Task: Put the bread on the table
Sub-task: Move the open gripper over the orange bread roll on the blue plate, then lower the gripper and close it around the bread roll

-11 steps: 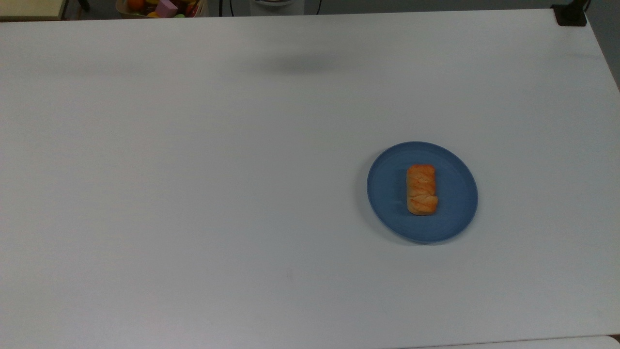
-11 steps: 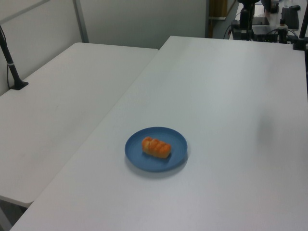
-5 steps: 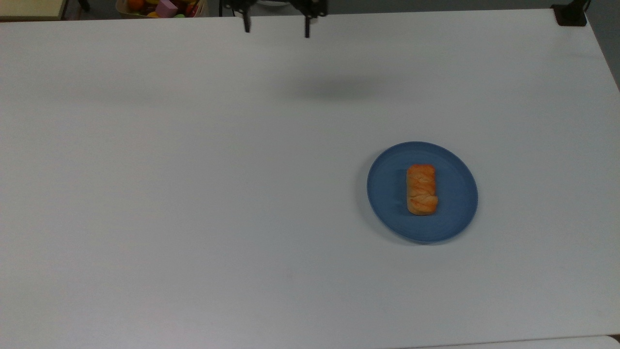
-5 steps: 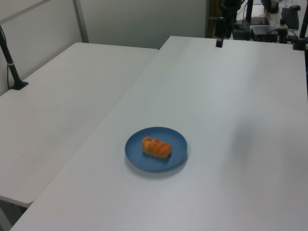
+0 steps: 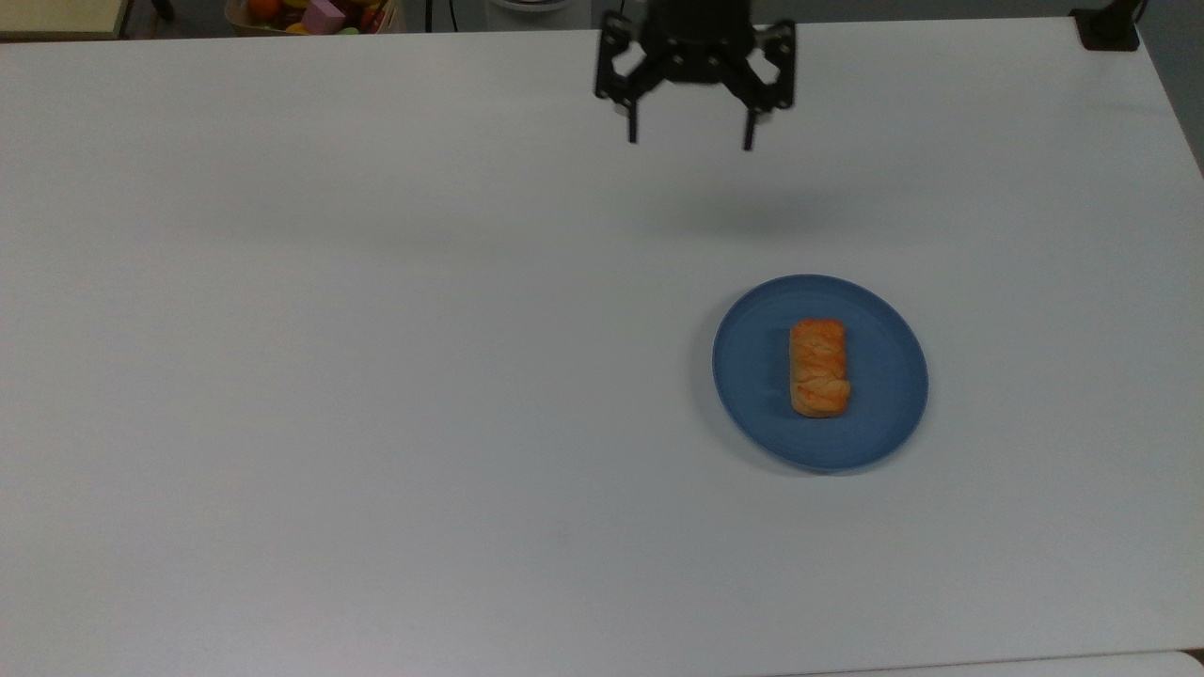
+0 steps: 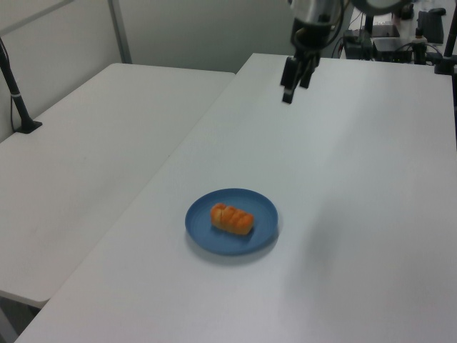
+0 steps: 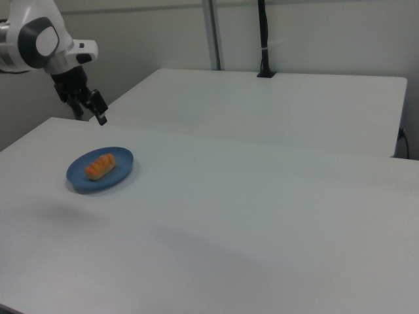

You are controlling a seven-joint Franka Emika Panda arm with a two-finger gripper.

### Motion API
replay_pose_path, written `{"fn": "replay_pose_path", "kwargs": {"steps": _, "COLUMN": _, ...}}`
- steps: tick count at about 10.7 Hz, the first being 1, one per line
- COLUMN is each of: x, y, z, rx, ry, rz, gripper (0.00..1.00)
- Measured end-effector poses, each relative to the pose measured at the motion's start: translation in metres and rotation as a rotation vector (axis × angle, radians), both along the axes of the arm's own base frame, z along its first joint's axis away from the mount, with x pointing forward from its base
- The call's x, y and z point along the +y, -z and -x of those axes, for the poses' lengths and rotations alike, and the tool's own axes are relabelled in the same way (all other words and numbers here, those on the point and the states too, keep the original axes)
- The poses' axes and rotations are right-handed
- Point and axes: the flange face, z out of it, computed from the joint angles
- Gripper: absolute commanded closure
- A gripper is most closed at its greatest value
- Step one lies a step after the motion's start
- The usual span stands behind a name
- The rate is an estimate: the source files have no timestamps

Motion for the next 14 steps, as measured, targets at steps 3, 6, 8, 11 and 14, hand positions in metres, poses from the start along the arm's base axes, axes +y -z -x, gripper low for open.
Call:
{"fn": "replay_pose_path", "kwargs": {"steps": 3, "x": 0.07, "y": 0.045, "z": -0.015, "rx": -0.043, "ry": 0.018, "rz": -0.033, "gripper": 0.0}}
{"fn": "replay_pose_path", "kwargs": {"steps": 6, "x": 0.128, "y": 0.109, "z": -0.017, "rx": -0.077, "ry": 0.036, "rz": 0.005, "gripper": 0.0}}
{"fn": "replay_pose_path", "kwargs": {"steps": 8, "x": 0.154, "y": 0.154, "z": -0.023, "rx": -0.129, "ry": 0.041, "rz": 0.01, "gripper": 0.0}}
{"fn": "replay_pose_path", "kwargs": {"steps": 11, "x": 0.163, "y": 0.204, "z": -0.036, "rx": -0.169, "ry": 0.031, "rz": -0.014, "gripper": 0.0}}
{"fn": "replay_pose_path", "kwargs": {"steps": 14, "x": 0.166, "y": 0.228, "z": -0.044, "rx": -0.195, "ry": 0.021, "rz": -0.025, "gripper": 0.05}}
